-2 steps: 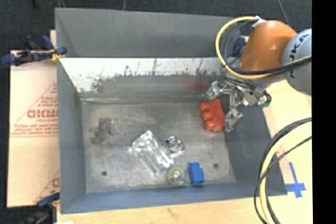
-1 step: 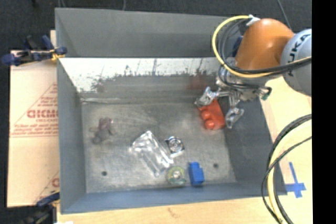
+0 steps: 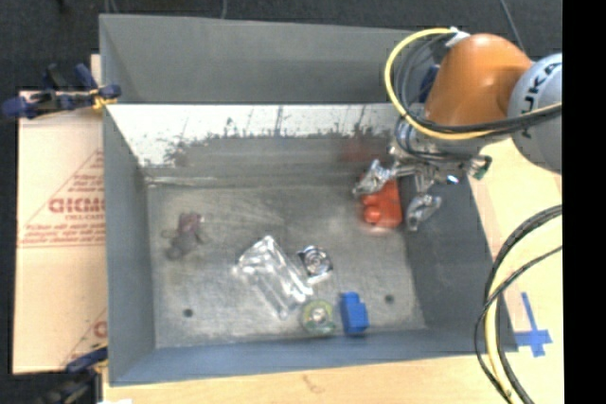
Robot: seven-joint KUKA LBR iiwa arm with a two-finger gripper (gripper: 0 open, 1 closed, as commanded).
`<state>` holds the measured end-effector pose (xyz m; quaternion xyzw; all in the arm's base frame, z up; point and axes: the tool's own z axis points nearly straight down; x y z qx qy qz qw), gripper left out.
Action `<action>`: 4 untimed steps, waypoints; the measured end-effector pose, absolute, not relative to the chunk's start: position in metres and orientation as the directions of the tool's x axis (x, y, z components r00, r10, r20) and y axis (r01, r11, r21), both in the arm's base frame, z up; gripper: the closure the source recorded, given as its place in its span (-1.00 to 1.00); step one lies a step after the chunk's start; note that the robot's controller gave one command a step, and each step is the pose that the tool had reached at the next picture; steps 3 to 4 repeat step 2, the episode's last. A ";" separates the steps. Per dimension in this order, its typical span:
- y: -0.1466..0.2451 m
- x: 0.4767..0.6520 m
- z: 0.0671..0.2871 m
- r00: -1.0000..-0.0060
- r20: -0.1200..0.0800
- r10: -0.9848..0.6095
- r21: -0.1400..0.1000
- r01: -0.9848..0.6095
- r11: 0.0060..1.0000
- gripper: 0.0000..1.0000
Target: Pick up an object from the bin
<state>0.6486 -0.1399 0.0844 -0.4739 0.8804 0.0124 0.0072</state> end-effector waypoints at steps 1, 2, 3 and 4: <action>-0.142 0.649 0.085 -0.551 -0.021 -0.834 0.013 -0.835 0.550 1.00; -0.157 0.643 0.238 -0.298 -0.002 -0.955 -0.011 -0.955 0.298 1.00; -0.157 0.643 0.238 -0.298 -0.002 -0.955 -0.011 -0.955 0.298 1.00; -0.157 0.643 0.238 -0.298 -0.002 -0.955 -0.011 -0.955 0.298 1.00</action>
Offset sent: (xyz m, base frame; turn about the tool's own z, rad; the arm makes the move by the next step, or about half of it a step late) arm 0.0000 0.0000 0.0000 0.0000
